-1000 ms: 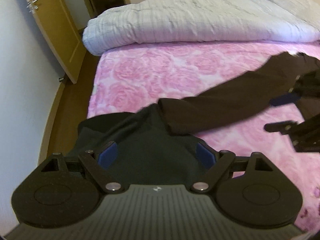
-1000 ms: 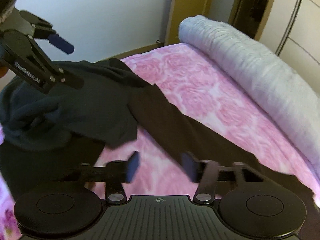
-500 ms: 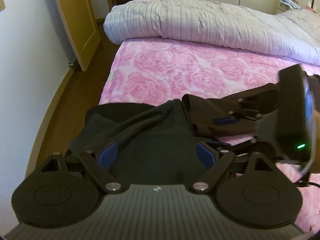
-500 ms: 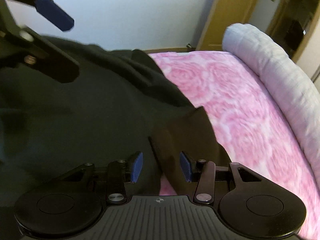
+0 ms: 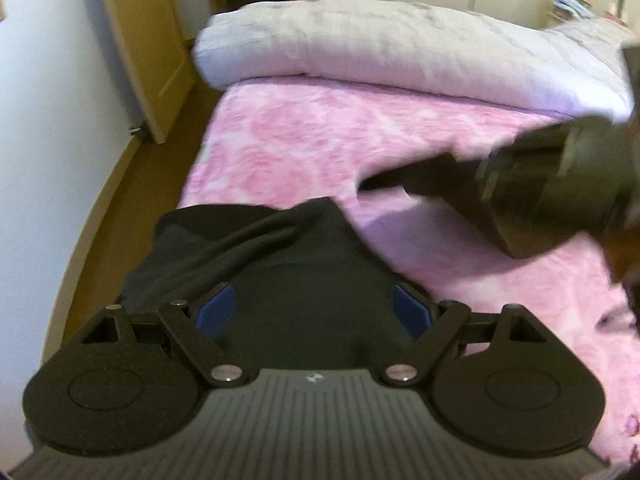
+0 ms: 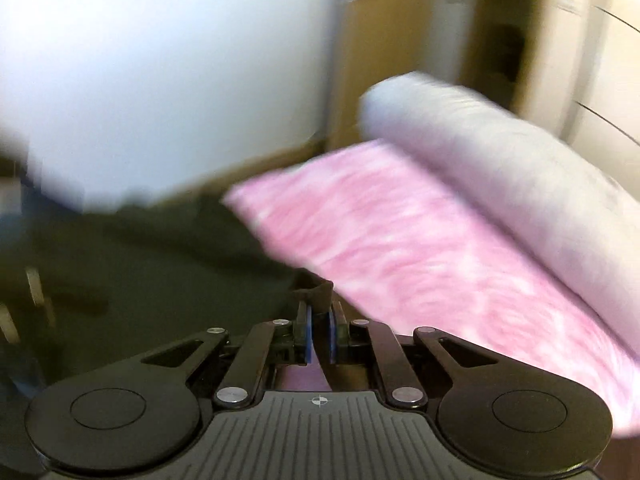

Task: Fold clothes

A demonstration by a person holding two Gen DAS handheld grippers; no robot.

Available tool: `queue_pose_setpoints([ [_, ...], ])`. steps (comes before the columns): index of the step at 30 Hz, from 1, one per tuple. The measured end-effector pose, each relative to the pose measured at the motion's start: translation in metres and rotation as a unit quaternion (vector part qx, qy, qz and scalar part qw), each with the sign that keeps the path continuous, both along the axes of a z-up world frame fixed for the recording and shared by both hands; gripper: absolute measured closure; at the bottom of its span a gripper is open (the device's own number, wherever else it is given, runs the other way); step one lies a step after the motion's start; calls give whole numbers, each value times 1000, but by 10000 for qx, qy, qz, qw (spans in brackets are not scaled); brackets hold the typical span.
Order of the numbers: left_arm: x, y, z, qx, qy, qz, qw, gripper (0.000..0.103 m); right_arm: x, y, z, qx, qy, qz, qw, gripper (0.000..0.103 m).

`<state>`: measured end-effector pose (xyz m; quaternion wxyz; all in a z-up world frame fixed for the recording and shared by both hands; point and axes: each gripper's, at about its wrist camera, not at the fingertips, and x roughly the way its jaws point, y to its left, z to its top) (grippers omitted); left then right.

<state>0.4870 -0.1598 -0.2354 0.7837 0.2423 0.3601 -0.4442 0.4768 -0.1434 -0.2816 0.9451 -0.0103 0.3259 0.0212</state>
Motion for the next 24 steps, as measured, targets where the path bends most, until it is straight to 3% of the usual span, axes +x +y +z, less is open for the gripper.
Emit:
queue_pose_setpoints([
  [2,-21,-18,2,-16,-11,-269,9996,19,-29,-46,26,357,-344,-548,9973,96],
  [5,-67,-57,3,-77,-27,-697,9975,19,-94,-121,68,430,-794,-1347,9868,96],
  [9,-149,-120,2,-267,17,-1247,9918,19,-211,-229,117,48,-1362,-2476,9592,96],
  [11,-188,-149,0,-301,17,-1452,9889,19,-280,-270,128,-118,-1430,-3029,9422,96],
  [14,-252,-211,-3,-321,244,-1569,9868,19,-366,-332,110,132,-1186,-3861,9147,96],
  [17,-307,-266,-12,-210,468,-1597,9858,19,-418,-379,75,449,-791,-4357,8955,96],
  [20,-349,-304,-23,-41,485,-1716,9840,19,-450,-415,37,711,-424,-4459,8912,96],
  [24,-386,-335,-32,164,342,-1970,9797,19,-472,-441,8,906,-230,-4236,9010,96],
])
